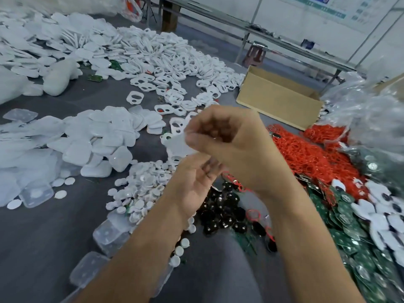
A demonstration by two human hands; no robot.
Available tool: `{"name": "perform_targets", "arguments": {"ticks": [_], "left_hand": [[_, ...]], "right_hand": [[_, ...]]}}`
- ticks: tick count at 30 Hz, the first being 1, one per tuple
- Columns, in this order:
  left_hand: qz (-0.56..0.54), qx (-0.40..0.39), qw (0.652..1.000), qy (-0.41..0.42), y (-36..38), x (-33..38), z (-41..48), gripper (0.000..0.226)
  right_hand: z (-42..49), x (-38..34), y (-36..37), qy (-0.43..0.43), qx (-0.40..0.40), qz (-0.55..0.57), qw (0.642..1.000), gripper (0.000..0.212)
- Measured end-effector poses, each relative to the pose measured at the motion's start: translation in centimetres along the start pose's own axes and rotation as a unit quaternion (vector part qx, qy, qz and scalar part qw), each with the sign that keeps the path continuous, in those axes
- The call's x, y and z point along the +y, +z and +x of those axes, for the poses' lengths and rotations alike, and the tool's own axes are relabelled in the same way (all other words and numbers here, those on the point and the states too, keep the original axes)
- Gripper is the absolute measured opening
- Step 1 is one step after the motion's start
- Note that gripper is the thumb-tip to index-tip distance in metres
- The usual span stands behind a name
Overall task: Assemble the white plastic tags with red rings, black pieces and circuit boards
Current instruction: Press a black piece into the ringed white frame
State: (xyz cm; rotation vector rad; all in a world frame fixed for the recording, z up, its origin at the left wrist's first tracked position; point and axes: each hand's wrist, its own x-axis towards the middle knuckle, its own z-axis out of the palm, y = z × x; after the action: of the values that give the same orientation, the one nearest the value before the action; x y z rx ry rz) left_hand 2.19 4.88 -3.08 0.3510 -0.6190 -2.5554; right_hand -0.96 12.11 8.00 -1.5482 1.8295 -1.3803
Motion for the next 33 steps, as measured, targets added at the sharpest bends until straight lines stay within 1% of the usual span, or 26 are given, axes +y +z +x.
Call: {"name": "perform_targets", "arguments": {"ticks": [2, 5, 8, 11, 13, 14, 17, 18, 19, 22, 24, 26, 28, 30, 33], "left_hand": [[-0.015, -0.017, 1.000, -0.004, -0.4, 0.1, -0.2, 0.025], [-0.001, -0.035, 0.999, -0.003, 0.3, 0.1, -0.3, 0.022], [0.029, -0.041, 0.999, -0.001, 0.5, -0.1, -0.4, 0.025], [0.059, -0.052, 0.997, -0.003, 0.9, -0.1, -0.8, 0.022], [0.066, -0.061, 0.996, -0.012, 0.9, -0.2, -0.8, 0.020], [0.062, -0.064, 0.996, -0.016, 1.0, -0.2, -0.9, 0.021], [0.056, -0.060, 0.996, -0.031, 1.0, -0.2, -0.9, 0.022], [0.054, -0.057, 0.996, -0.034, 1.1, -0.2, -0.9, 0.024], [0.054, -0.054, 0.996, -0.037, 1.1, -0.2, -1.0, 0.027], [0.049, -0.055, 0.996, -0.047, 1.1, -0.2, -0.9, 0.030], [0.048, -0.055, 0.996, -0.051, 1.0, -0.2, -0.9, 0.029], [0.054, -0.060, 0.995, -0.059, 1.0, -0.3, -0.9, 0.025], [0.066, -0.067, 0.993, -0.070, 0.9, -0.3, -0.9, 0.026], [0.070, -0.074, 0.992, -0.078, 0.8, -0.4, -0.9, 0.033], [0.069, -0.074, 0.991, -0.084, 0.9, -0.5, -0.9, 0.029]], "right_hand": [[-1.6, 1.5, -3.2, 0.039, 0.066, 0.006, 0.997, 0.011], [-3.0, 3.5, -5.6, 0.105, 0.105, -0.023, 0.989, 0.019], [-3.3, 4.5, -6.6, 0.092, 0.137, -0.039, 0.985, 0.024], [-3.2, 4.8, -6.8, 0.083, 0.168, 0.013, 0.982, 0.020], [-3.4, 4.8, -7.2, 0.091, 0.166, 0.065, 0.980, 0.013], [-3.5, 4.9, -7.6, 0.097, 0.159, 0.084, 0.979, 0.013], [-4.1, 5.1, -8.5, 0.112, 0.120, 0.100, 0.981, 0.031], [-4.2, 5.2, -8.5, 0.108, 0.112, 0.093, 0.983, 0.035], [-4.2, 5.3, -8.5, 0.101, 0.116, 0.078, 0.985, 0.034], [-3.9, 5.3, -8.2, 0.087, 0.150, 0.029, 0.984, 0.013], [-3.8, 5.4, -8.1, 0.087, 0.138, -0.011, 0.987, 0.007], [-3.8, 5.7, -8.0, 0.096, 0.098, -0.031, 0.990, 0.007], [-3.8, 5.7, -7.8, 0.099, 0.078, -0.036, 0.991, 0.009], [-3.7, 5.7, -7.6, 0.094, 0.079, -0.045, 0.991, 0.012], [-3.5, 5.9, -7.3, 0.095, 0.092, -0.059, 0.989, 0.017]]}}
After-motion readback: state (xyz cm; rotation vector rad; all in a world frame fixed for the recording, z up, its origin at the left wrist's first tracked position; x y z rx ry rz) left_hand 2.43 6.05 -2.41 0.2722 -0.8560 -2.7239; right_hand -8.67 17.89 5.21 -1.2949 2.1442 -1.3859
